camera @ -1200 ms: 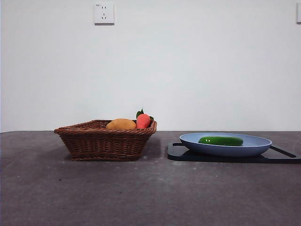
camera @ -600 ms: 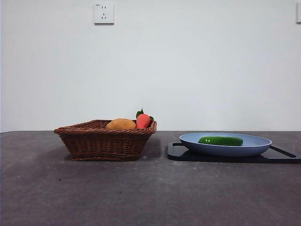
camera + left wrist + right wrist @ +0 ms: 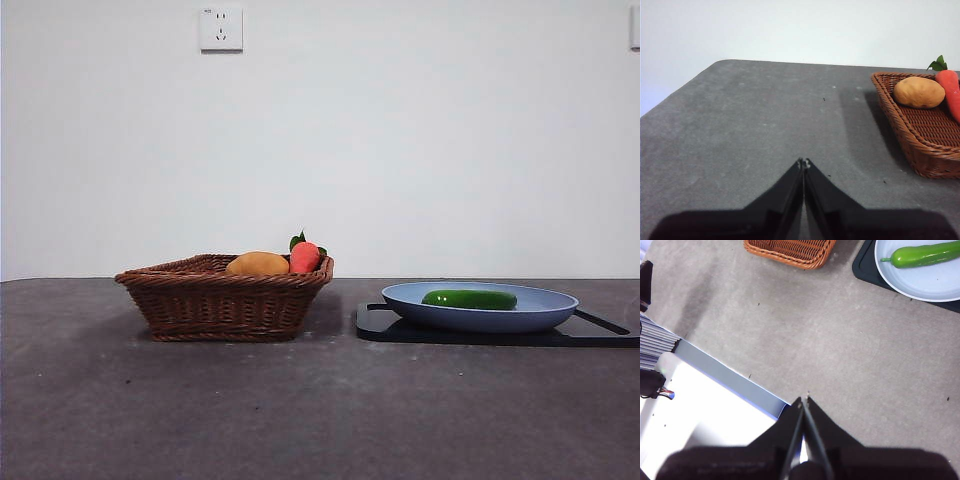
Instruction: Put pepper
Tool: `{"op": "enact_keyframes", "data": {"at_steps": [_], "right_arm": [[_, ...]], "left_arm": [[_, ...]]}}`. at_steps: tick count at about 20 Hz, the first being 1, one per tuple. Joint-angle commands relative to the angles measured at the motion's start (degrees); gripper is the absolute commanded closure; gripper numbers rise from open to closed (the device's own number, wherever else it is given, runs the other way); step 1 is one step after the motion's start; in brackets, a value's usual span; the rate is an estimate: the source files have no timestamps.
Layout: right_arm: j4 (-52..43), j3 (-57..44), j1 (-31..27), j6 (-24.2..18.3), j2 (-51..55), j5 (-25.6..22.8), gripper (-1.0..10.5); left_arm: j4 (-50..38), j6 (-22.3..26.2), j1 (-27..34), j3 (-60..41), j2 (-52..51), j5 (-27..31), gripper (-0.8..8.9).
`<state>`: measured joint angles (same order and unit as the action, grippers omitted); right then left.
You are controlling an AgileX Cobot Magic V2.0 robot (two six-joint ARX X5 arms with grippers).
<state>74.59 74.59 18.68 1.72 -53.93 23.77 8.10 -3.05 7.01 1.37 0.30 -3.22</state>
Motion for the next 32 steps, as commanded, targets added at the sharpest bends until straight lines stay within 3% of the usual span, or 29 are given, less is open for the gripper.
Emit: {"op": "enact_keyframes", "data": {"at_steps": [1,13,15,19,21,24,27,32], "right_arm": [[-0.42,0.98,0.13,0.33,-0.37,-0.09,9.4],[-0.42,0.98,0.13,0.33,-0.37,-0.09,9.4],[-1.64,0.98,-0.11,-2.51,-0.37,-0.37,9.4],[-18.82,-3.13,-7.72,-2.05,6.99,-2.69,9.4],[-28.15,-9.62,-12.07,0.63,13.07,-2.97,9.4],[-42.45,-22.84,-17.11,0.70,22.67,-6.38,9.4],[-55.87,-37.51,-18.36,0.87,31.56,-12.39,9.4],[-66.47,-51.39,-18.36,0.79,39.85,-12.37,9.4]], "left_arm": [[-0.44,-0.20,0.22,-0.28,-0.22,0.07,8.05],[-0.52,-0.22,0.22,-0.26,-0.22,0.02,8.06],[-0.52,-0.20,0.22,-0.28,-0.22,0.02,8.06],[-0.50,-0.22,0.22,-0.26,-0.22,0.02,8.06],[-0.52,-0.20,0.22,-0.26,-0.22,0.00,8.06],[-0.52,-0.20,0.22,-0.26,-0.22,0.00,8.06],[-0.52,-0.20,0.22,-0.26,-0.22,0.02,8.06],[-0.52,-0.22,0.22,-0.26,-0.22,0.02,8.06]]}}
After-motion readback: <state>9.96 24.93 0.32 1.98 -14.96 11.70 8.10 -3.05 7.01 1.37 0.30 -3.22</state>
